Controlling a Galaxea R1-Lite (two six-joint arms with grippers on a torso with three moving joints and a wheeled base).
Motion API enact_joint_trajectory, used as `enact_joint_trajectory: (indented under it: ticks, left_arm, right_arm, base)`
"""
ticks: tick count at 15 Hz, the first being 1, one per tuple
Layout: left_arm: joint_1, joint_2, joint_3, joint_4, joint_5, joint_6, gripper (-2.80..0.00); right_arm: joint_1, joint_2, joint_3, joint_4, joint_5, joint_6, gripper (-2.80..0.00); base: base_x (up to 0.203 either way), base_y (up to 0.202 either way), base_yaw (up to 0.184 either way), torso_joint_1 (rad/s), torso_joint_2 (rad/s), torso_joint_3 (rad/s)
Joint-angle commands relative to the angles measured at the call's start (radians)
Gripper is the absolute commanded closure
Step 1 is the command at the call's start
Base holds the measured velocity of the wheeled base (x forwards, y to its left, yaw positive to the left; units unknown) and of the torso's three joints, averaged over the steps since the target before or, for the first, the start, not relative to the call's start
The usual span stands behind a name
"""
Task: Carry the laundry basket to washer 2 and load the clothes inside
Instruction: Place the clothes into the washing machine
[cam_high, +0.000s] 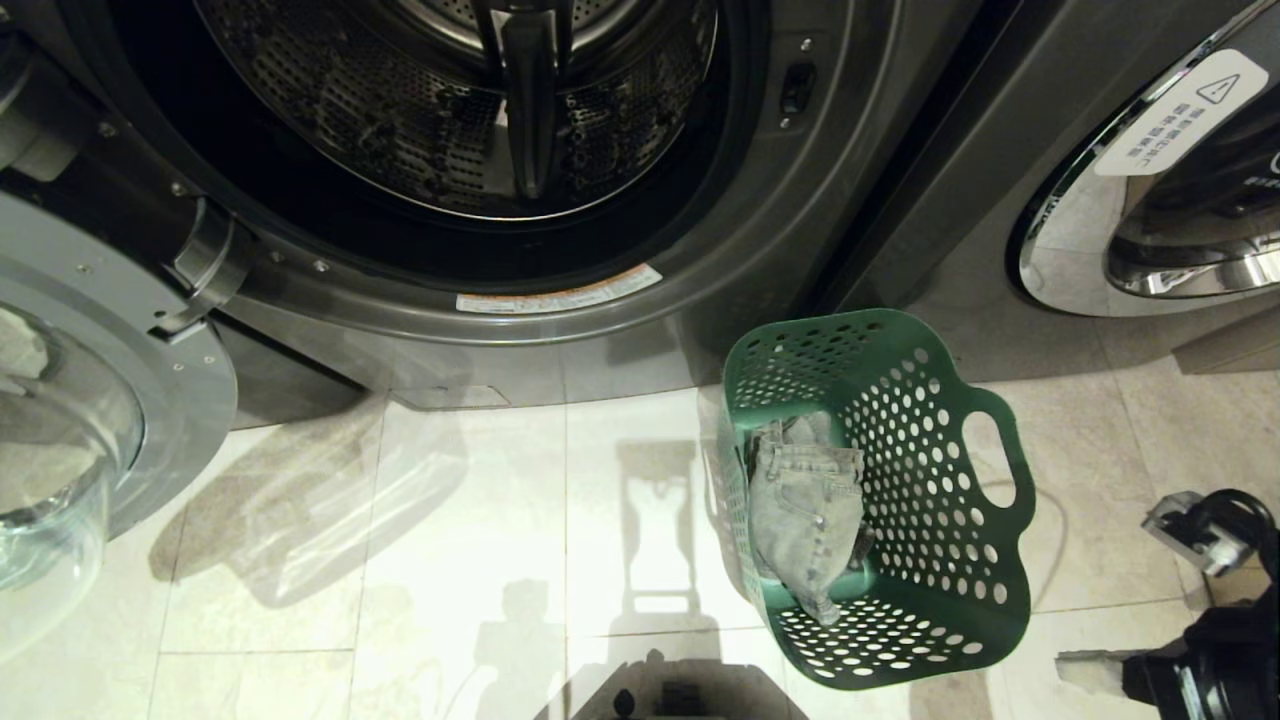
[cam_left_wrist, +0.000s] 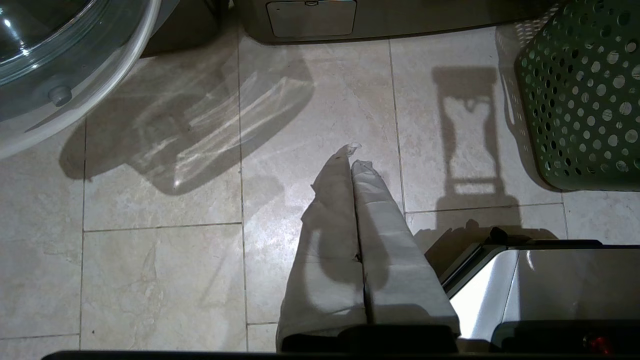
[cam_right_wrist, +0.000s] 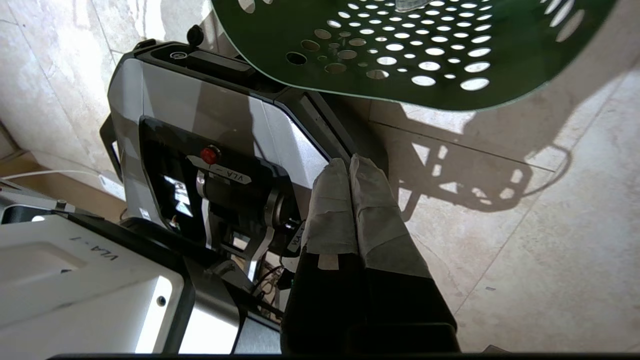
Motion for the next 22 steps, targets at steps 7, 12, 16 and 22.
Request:
enact_joint_trajectory:
  ticks: [7,12,16,22]
  left_arm:
    - [0.000,0.000,0.002,0.000,0.000,0.000,0.00]
    - [0.001,0.000,0.002,0.001,0.000,0.000,0.00]
    - [0.001,0.000,0.002,0.000,0.000,0.000,0.00]
    - [0.000,0.000,0.002,-0.001,0.000,0.000,0.00]
  right_arm:
    - [0.011,0.650,-0.092,-0.569,-0.052,0.006,-2.80]
    - [0.015,0.896,-0.216,-0.686,-0.071,-0.003,-2.80]
    - [0.037,1.005,-0.344,-0.698,-0.069,0.006,-2.80]
    - [0.073,1.134,-0.498,-0.799,-0.153,0.002,-2.80]
  base:
    - [0.000,0.000,0.000,0.000,0.00,0.000]
    - [0.000,0.000,0.000,0.000,0.00,0.000]
    - [0.000,0.000,0.000,0.000,0.00,0.000]
    - [0.000,0.000,0.000,0.000,0.00,0.000]
